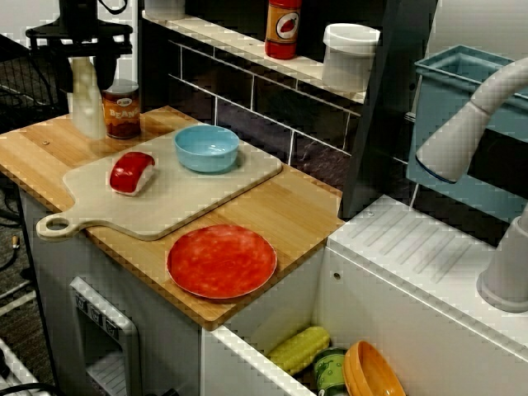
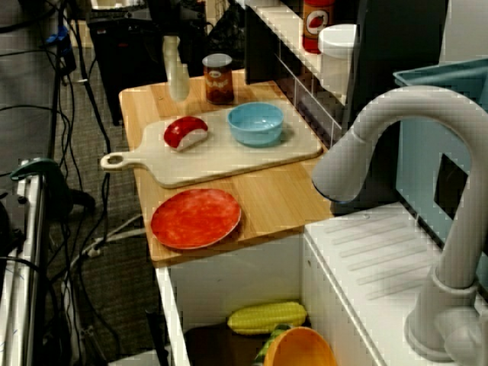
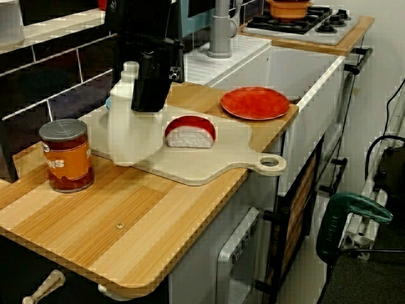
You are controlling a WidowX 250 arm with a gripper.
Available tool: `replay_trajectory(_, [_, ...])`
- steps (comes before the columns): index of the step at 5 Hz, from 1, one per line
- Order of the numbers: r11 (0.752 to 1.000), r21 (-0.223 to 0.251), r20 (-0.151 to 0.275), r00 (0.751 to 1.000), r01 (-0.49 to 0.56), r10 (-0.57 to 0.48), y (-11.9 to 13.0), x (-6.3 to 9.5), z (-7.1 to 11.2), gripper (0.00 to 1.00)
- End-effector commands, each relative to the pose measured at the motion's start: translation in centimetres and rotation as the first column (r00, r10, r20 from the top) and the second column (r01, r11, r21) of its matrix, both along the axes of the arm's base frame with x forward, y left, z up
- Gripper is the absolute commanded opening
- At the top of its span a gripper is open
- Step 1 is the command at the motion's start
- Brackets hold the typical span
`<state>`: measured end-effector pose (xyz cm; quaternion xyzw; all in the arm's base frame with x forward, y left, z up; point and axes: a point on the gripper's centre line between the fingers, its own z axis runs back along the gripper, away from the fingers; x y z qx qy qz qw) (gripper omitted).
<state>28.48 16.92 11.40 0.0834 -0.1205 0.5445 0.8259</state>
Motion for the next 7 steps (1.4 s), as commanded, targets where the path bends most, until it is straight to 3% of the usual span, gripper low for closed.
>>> replay_trajectory(1, [0.989, 0.006, 0.054, 0.988, 0.147, -0.147, -2.4, 0.9, 3.8, 0.00])
replay_trajectory(3, [0.969, -0.016, 0.043, 0.969, 0.245, -0.244, -5.4, 1.3, 4.9, 0.00])
replay_trajectory(7, [0.920, 0.038, 0.071, 0.918, 0.389, -0.391, -12.4, 1.5, 3.7, 0.00])
